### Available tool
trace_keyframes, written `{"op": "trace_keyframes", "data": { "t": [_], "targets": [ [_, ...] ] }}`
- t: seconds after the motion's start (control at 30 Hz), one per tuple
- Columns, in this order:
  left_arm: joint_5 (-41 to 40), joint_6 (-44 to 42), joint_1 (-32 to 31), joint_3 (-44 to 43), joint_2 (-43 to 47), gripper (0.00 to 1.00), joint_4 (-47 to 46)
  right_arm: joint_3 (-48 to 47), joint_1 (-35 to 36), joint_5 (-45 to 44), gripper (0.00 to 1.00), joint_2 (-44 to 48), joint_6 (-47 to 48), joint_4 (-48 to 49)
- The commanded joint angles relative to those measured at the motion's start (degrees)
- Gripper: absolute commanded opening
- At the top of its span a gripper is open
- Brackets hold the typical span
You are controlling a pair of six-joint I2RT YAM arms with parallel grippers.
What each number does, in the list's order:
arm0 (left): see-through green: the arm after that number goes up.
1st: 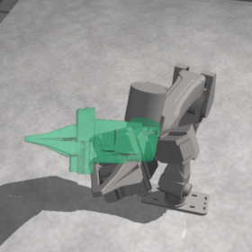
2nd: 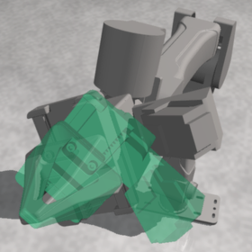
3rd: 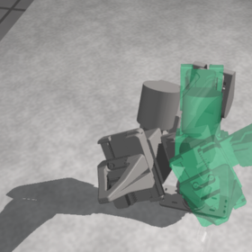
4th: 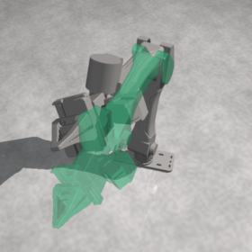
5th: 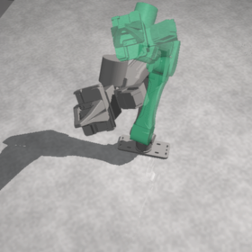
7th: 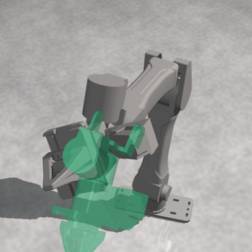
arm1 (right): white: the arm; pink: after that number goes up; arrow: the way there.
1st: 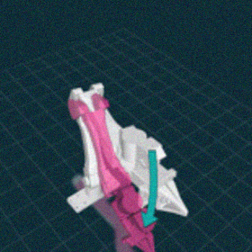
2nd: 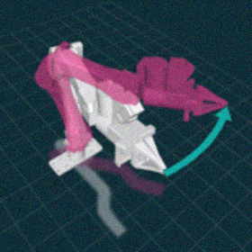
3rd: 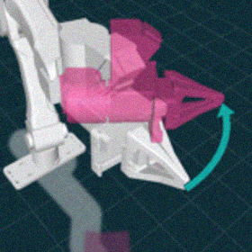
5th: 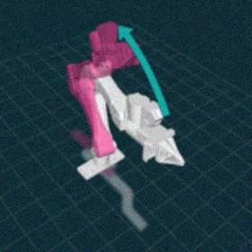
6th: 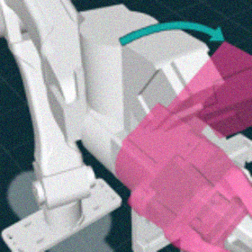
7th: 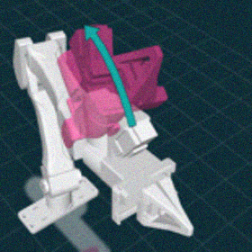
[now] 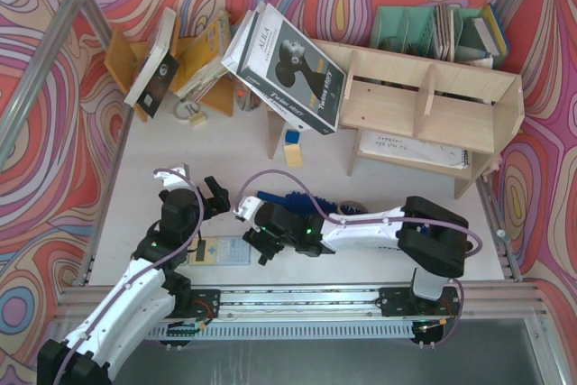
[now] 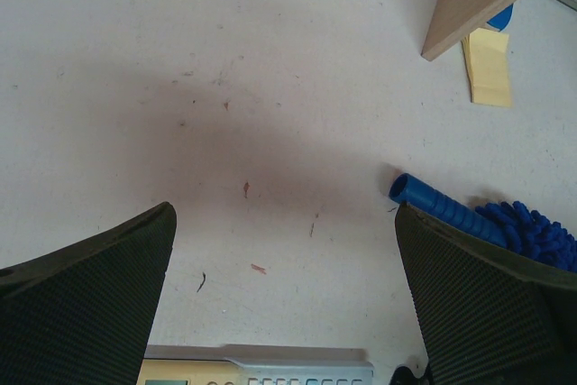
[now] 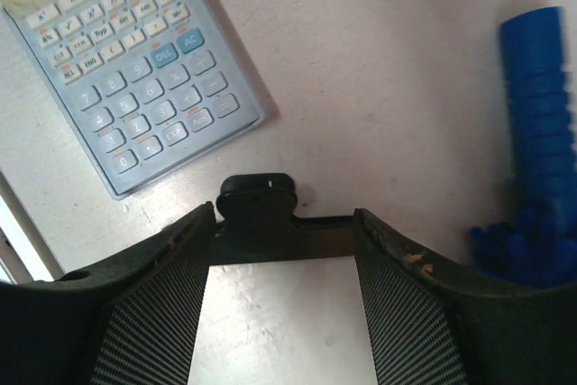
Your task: Dust the bookshelf with a duster
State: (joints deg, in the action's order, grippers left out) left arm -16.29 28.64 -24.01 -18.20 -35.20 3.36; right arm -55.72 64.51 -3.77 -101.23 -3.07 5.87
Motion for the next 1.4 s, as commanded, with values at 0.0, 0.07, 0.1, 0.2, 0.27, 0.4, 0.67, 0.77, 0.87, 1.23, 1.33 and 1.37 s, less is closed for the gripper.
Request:
{"op": "trace_keyframes", "data": {
  "t": [0.0, 0.07, 0.1, 0.2, 0.27, 0.4, 0.67, 0.77, 0.87, 1.23, 1.33, 1.37],
  "targets": [
    [-0.2, -0.8, 0.0, 0.8, 0.6, 0.98, -0.7, 0.6, 0.3, -6.7, 0.60, 7.4, -1.1, -3.0],
    [-0.3, -0.8, -0.1, 0.8, 0.6, 0.99, -0.7, 1.2, 0.3, -9.6, 0.59, 10.3, -1.7, -5.3],
    [-0.2, -0.8, -0.1, 0.8, 0.7, 0.99, -0.6, 1.6, 0.1, -11.0, 0.58, 11.9, -2.2, -6.4],
    [-0.2, -0.8, -0.1, 0.8, 0.7, 0.98, -0.6, 2.9, -1.2, -12.0, 0.58, 16.0, -3.7, -10.4],
    [-0.2, -0.7, -0.1, 0.9, 0.7, 0.99, -0.7, 3.0, -2.8, -12.4, 0.55, 17.9, -5.4, -14.4],
    [-0.2, -0.7, 0.0, 0.8, 0.6, 0.99, -0.7, 4.8, -5.6, -14.6, 0.54, 22.4, -8.1, -19.1],
    [0.0, -0.7, 0.0, 0.8, 0.5, 0.98, -0.8, 8.3, -11.5, -19.0, 0.53, 27.0, -14.3, -25.3],
    [-0.1, -0.7, -0.1, 0.8, 0.5, 0.98, -0.8, 9.2, -14.1, -17.0, 0.52, 28.4, -14.9, -26.0],
    [-0.1, -0.8, 0.0, 0.8, 0.4, 0.99, -0.8, 9.7, -15.2, -16.1, 0.52, 29.1, -14.7, -26.3],
    [0.0, -0.7, 0.0, 0.8, 0.2, 0.98, -0.8, 11.8, -18.9, -14.4, 0.46, 29.1, -17.2, -27.9],
    [-0.1, -0.7, -0.1, 0.8, 0.3, 0.98, -0.8, 12.1, -19.1, -13.8, 0.45, 28.6, -16.9, -27.6],
    [-0.1, -0.7, -0.1, 0.8, 0.3, 0.99, -0.8, 12.1, -19.1, -13.8, 0.45, 28.4, -16.8, -27.5]
  ]
}}
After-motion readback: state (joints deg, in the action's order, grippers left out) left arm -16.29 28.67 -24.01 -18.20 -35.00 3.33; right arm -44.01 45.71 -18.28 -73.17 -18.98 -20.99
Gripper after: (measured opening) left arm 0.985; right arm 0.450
